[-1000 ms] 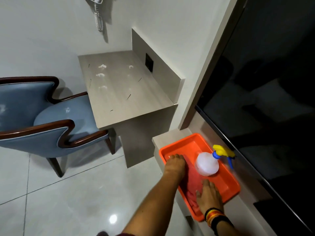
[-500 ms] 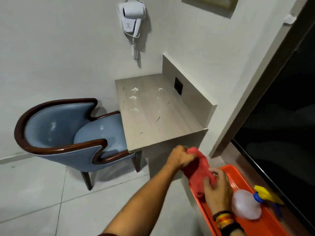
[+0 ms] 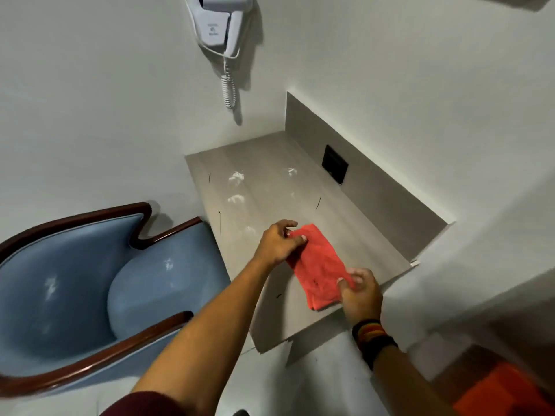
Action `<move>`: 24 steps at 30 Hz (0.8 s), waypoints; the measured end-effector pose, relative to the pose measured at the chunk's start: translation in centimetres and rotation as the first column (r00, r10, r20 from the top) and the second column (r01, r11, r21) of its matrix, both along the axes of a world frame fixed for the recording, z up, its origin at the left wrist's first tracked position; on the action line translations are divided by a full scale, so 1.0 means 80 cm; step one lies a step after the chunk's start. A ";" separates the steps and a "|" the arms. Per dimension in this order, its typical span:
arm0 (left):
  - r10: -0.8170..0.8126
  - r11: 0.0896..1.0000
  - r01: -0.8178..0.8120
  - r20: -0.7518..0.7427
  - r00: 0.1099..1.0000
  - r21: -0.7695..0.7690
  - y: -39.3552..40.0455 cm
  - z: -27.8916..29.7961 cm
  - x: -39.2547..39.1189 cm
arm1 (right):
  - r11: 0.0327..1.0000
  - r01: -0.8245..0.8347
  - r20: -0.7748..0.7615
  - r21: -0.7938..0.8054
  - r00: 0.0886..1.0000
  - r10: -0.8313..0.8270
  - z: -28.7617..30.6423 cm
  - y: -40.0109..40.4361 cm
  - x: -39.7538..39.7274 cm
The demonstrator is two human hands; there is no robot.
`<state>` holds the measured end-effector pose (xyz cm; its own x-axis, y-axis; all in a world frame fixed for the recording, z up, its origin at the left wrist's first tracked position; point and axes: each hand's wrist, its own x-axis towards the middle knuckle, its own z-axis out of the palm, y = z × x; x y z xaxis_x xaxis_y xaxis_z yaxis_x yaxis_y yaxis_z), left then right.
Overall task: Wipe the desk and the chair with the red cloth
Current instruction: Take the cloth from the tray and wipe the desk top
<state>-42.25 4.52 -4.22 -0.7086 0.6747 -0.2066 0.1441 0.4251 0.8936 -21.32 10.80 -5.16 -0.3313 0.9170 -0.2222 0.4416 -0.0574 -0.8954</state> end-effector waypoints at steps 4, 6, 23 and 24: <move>-0.102 0.993 0.086 -0.213 0.972 -0.086 0.011 -0.039 -0.039 | 0.921 -0.249 0.394 0.301 0.912 0.118 -0.044 -0.001 -0.014; -0.189 0.976 0.123 -0.411 0.892 -0.181 0.006 -0.070 -0.052 | 0.795 -0.414 0.449 0.443 0.870 0.204 -0.065 0.000 -0.041; -0.306 0.929 0.083 -0.623 0.720 -0.361 0.011 -0.161 -0.060 | 0.685 -0.605 0.735 0.406 0.662 0.148 -0.115 0.155 -0.290; -0.310 0.928 0.087 -0.624 0.717 -0.362 0.012 -0.160 -0.062 | 0.698 -0.585 0.733 0.413 0.668 0.127 -0.116 0.130 -0.269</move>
<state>-47.18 5.47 -17.03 -0.5928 0.8035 0.0552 0.7580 0.5334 0.3753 -42.81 21.23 -14.43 -0.6561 0.7545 0.0160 0.7398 0.6473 -0.1838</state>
